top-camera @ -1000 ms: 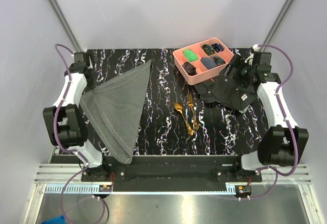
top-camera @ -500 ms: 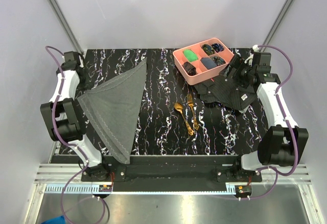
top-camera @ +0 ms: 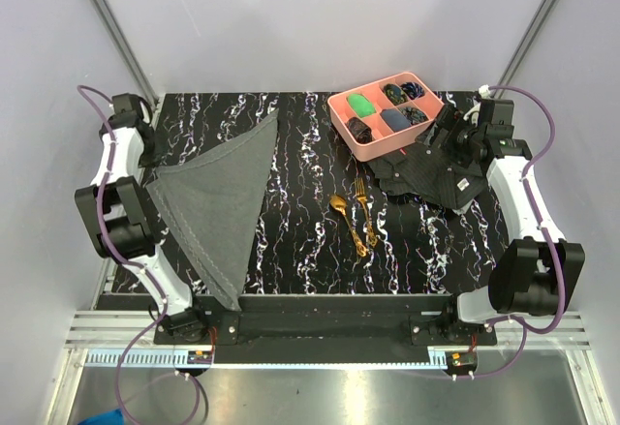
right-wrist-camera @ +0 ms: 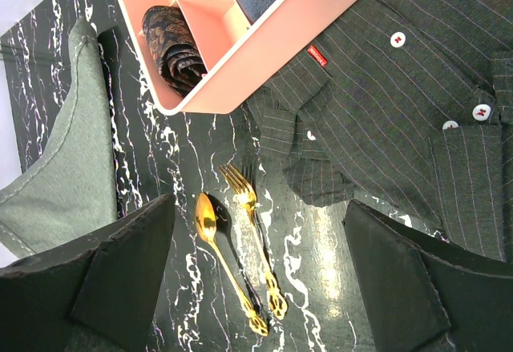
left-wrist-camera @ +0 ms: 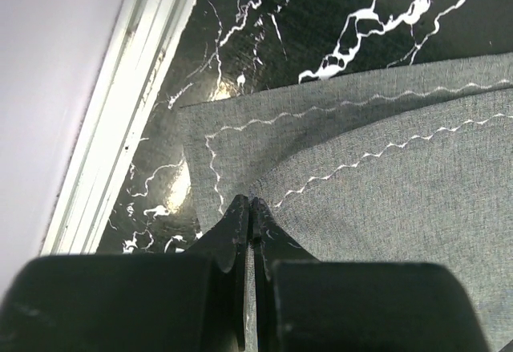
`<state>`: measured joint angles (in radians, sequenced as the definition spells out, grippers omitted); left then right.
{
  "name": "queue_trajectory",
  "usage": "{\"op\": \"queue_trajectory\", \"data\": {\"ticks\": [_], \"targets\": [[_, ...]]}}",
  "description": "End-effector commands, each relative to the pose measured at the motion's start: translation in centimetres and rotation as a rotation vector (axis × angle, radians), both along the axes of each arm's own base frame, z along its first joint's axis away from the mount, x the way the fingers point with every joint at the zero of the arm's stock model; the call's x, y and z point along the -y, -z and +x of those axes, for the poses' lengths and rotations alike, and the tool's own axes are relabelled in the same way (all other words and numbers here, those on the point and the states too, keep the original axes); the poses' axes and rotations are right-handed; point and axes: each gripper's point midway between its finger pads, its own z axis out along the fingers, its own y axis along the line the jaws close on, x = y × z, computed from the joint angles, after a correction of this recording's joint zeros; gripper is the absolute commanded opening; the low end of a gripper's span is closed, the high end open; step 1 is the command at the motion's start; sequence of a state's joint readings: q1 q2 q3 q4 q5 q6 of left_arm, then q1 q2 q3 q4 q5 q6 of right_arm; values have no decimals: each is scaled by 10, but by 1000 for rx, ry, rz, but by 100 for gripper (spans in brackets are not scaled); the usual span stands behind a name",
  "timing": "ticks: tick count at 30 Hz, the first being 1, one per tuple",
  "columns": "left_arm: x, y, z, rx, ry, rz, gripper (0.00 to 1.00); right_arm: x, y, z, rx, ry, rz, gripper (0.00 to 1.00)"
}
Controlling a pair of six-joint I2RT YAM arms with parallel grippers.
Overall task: Fold the napkin, place the utensils inside, and roll it up
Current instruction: Fold the napkin
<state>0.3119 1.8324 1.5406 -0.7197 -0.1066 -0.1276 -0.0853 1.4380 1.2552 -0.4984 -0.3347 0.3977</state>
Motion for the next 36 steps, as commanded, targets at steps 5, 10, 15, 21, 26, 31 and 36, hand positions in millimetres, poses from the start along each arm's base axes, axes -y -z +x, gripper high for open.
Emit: {"op": "queue_trajectory", "data": {"ticks": [5,10,15,21,26,31,36], "targets": [[-10,-20,19,70,11,2,0,-1,-10,0,42,-13,1,95],[-18,-20,22,75,0,1,0,-1,-9,0,39,-13,1,95],[-22,-18,25,76,-9,-2,0,-1,-8,-1,38,-13,1,95],[-27,-18,25,79,-27,-3,0,-3,-6,-1,30,-17,4,95],[-33,-16,24,75,-41,-3,0,-3,-4,-1,27,-19,5,95],[-33,-15,25,76,-40,-10,4,-3,0,0,17,-22,9,95],[-34,-23,25,93,-47,-2,60,-20,3,1,5,-59,31,95]]}}
